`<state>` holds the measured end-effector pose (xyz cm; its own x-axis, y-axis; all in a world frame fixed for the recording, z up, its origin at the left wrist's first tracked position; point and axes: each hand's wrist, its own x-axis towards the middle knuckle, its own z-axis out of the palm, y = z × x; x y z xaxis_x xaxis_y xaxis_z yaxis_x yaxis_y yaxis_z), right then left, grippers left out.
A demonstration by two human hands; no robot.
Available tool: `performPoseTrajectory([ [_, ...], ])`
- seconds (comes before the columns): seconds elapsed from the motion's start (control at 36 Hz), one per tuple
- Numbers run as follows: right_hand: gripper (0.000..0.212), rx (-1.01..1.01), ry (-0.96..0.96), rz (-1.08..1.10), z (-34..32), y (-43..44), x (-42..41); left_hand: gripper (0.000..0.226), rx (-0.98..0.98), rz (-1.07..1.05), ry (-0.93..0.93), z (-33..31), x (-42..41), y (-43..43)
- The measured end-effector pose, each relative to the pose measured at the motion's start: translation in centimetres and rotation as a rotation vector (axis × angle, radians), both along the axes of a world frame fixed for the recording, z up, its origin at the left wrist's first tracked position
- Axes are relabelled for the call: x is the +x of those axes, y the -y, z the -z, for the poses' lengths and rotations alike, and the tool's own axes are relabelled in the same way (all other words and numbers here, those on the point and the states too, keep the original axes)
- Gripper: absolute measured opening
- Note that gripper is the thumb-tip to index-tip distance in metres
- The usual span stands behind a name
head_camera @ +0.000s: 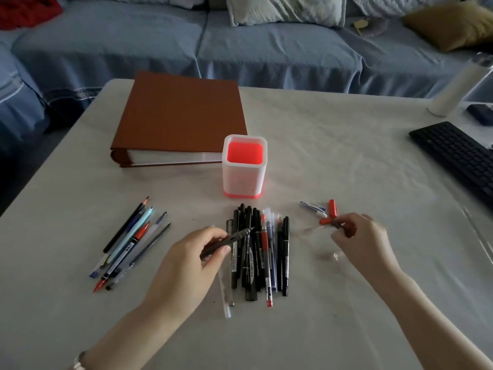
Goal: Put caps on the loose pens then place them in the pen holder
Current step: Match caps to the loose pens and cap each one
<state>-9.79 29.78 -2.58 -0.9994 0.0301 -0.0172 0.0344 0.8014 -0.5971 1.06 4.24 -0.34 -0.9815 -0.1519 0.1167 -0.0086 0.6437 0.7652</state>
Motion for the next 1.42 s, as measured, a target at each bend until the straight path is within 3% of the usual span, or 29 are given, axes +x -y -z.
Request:
performPoseTrajectory([
  [0.06,0.019,-0.130,-0.011,-0.052,-0.9,1.3,0.8,0.010,0.029,-0.020,0.010,0.0,0.1,0.0],
  [0.17,0.022,-0.390,0.046,-0.155,-2.7,3.9,2.8,0.010,0.330,-0.120,0.058,-0.6,-0.1,-0.1],
  [0.33,0.029,-0.648,0.165,-0.260,-4.7,6.9,5.6,0.016,1.244,-0.359,0.038,-3.0,-1.1,-0.3],
  [0.42,0.029,-0.809,0.249,-0.222,-5.2,8.1,6.4,0.017,1.421,-0.374,-0.007,-3.5,-1.3,0.1],
  [0.58,0.025,-0.869,0.279,-0.219,-5.8,9.1,7.2,0.035,1.501,-0.387,-0.080,-3.6,-1.0,0.2],
  [0.78,0.023,-0.918,0.307,-0.204,-6.0,10.0,7.8,0.024,1.467,-0.391,-0.122,-3.6,-0.8,-0.4],
  [0.97,0.025,-0.867,0.306,-0.262,-5.9,10.2,8.0,0.029,1.411,-0.369,-0.132,-3.4,-0.3,-1.2],
  [1.11,0.026,-0.865,0.296,-0.270,-5.8,10.3,8.0,0.010,1.362,-0.330,-0.084,-3.5,0.2,-1.9],
  [1.42,0.033,-0.799,0.177,-0.270,-5.8,10.0,8.4,0.014,1.306,-0.315,-0.074,-3.6,1.0,-2.6],
])
